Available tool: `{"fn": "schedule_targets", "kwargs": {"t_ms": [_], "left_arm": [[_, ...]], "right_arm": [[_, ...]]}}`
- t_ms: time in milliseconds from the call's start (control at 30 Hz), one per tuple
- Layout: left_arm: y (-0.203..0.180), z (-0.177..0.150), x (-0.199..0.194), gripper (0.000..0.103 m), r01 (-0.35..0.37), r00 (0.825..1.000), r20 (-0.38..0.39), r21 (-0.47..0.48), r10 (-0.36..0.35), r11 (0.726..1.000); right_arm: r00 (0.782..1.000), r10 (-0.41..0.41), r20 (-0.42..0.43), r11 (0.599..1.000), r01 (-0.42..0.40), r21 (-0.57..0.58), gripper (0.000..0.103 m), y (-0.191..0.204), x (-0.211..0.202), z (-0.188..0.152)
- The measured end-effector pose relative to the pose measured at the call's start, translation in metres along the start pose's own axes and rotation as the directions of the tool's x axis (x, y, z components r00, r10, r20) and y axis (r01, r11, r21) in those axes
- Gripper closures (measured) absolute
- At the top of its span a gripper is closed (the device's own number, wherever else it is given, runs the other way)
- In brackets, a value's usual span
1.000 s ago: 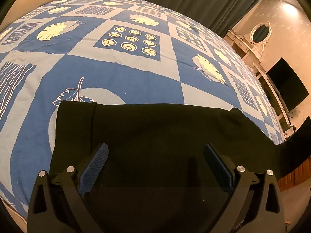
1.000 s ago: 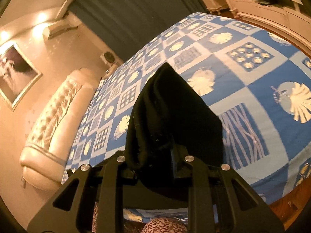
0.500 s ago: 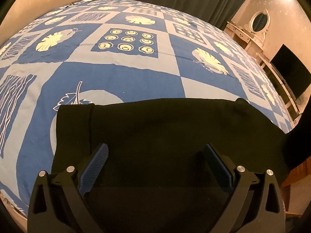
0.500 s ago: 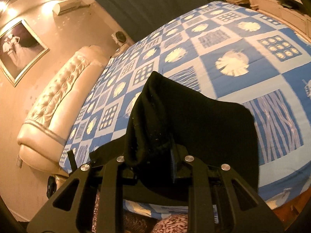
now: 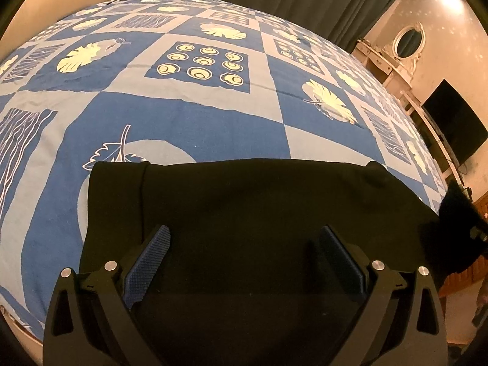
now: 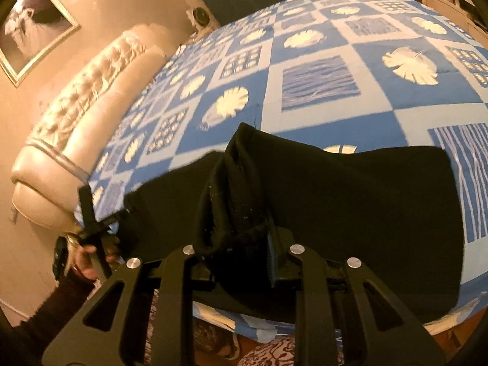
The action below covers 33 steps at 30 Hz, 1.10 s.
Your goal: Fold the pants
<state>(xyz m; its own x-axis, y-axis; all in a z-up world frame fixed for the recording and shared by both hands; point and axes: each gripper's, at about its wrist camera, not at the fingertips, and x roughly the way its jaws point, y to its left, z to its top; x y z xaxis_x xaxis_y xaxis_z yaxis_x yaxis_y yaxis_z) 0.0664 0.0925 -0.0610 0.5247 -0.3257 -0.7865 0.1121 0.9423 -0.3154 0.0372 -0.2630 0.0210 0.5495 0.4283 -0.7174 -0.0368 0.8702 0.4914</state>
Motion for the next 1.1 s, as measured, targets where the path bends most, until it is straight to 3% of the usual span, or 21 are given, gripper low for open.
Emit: {"fn": "schedule_targets", "kwargs": {"t_ms": [733,1100], "left_arm": [[-0.001,0.000,0.001,0.006,-0.018,1.000,0.002,0.017,0.018,1.000],[-0.003,-0.001,0.001,0.006,-0.030,1.000,0.006,0.028,0.030,0.999]], "right_arm": [[0.994,-0.055,-0.093,0.996,0.048,-0.077,0.080,0.031,0.056,-0.024],[0.984,-0.143,-0.109,0.974,0.120,-0.191,0.078,0.051,0.074,-0.034]]}}
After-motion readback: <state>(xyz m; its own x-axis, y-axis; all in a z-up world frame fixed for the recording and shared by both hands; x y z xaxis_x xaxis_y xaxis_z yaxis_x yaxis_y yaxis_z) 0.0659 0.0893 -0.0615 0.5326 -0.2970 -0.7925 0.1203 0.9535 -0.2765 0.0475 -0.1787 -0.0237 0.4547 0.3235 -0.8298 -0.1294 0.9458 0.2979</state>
